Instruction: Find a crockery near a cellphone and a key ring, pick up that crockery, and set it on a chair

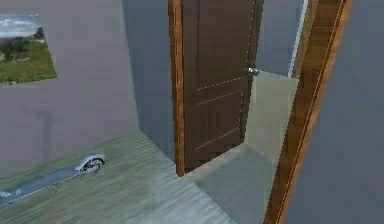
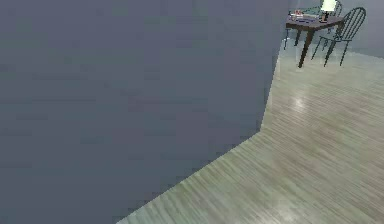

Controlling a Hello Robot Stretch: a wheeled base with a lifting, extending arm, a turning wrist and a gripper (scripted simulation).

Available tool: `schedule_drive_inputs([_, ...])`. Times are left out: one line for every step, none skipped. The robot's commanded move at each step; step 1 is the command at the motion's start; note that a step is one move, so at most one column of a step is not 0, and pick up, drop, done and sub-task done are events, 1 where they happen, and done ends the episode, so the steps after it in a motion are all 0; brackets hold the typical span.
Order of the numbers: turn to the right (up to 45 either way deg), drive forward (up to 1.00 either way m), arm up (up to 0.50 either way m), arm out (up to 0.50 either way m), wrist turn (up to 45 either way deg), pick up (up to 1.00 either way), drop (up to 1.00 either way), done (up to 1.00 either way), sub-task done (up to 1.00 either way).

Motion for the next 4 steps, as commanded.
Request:
schedule_drive_inputs([6.0,0.00,0.00,0.00,0.0,0.00,0.00,0.00,0.00])
schedule_drive_inputs([0.0,0.70,0.00,0.00,0.0,0.00,0.00,0.00,0.00])
schedule_drive_inputs([0.0,0.30,0.00,0.00,0.0,0.00,0.00,0.00,0.00])
schedule_drive_inputs([39.0,0.00,0.00,0.00,0.0,0.00,0.00,0.00,0.00])
